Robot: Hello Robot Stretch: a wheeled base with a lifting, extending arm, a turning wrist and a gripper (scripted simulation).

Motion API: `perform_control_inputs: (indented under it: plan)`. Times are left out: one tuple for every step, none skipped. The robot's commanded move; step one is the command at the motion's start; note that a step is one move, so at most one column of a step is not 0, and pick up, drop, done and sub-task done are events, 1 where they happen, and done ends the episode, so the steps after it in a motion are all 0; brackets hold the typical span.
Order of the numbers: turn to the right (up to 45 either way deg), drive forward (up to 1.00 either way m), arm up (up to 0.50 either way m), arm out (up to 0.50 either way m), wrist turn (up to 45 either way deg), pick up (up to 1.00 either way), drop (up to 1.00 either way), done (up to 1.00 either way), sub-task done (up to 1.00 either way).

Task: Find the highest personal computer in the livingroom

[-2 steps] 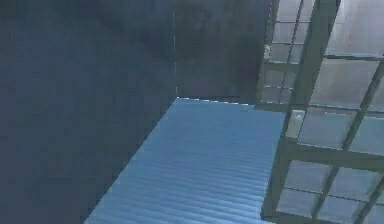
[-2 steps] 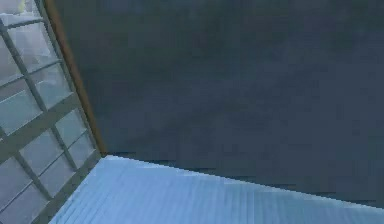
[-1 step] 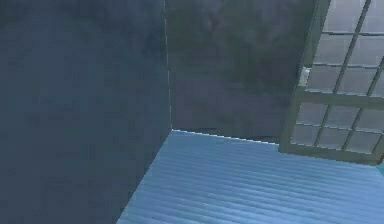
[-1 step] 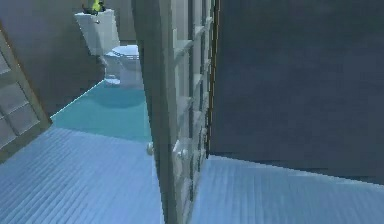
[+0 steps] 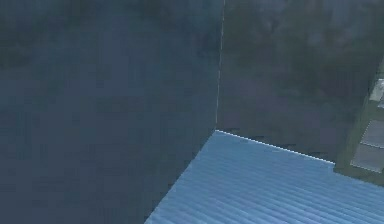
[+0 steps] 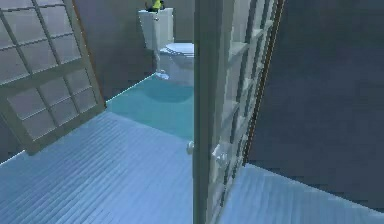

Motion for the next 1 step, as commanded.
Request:
perform_control_inputs:
  plan:
    - [0.0, 0.15, 0.00, 0.00, 0.0, 0.00, 0.00, 0.00, 0.00]
